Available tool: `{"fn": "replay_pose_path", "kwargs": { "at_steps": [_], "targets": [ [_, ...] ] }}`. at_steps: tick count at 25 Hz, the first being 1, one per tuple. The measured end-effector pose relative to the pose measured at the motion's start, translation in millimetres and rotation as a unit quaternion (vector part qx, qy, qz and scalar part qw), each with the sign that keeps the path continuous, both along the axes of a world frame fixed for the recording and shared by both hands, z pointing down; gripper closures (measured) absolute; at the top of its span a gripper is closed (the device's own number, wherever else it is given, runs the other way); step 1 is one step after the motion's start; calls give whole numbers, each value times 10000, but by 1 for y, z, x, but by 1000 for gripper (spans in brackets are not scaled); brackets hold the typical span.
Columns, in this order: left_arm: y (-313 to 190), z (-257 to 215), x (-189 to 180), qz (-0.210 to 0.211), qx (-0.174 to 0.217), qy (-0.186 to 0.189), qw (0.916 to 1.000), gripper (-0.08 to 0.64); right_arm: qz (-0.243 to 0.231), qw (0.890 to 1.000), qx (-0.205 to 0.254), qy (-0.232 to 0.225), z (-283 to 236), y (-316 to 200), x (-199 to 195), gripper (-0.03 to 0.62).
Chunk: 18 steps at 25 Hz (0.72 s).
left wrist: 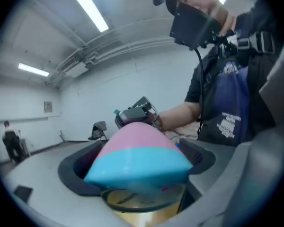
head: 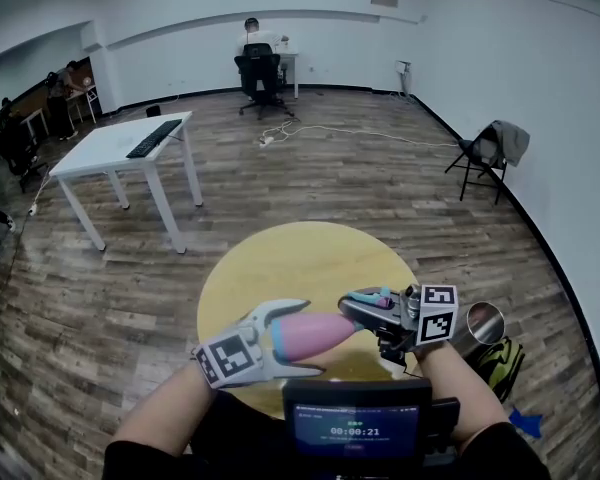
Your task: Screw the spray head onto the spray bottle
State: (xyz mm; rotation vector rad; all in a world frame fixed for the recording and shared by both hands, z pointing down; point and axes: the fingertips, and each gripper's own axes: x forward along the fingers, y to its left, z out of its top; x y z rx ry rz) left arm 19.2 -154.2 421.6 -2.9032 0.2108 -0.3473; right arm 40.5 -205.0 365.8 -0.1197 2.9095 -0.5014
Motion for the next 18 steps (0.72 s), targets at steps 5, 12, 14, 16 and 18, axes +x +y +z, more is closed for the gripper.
{"fn": "replay_pose_path", "kwargs": {
  "at_steps": [5,12,14,16,18],
  "targets": [
    [-1,-4,-14,1041,-4825,1808,8507,26,-178,9729,2242,535,-14,49,-15,577],
    [-60,-47,-42,-249,-3764,2786,8832,16,497,9959,717,-217,-10,-15,11,577],
    [-63,-52,-50,-853,-2316,2254,9425,12,810,9943,-256,-638,0,-43,28,577],
    [-60,-39,-47,-1257,-1007,1243,9791,12,850,9886,-891,-871,9,-57,37,577],
    [-52,-17,-32,-1244,-9,269,9919,11,499,9889,-1178,-750,16,-52,28,577]
  ]
}}
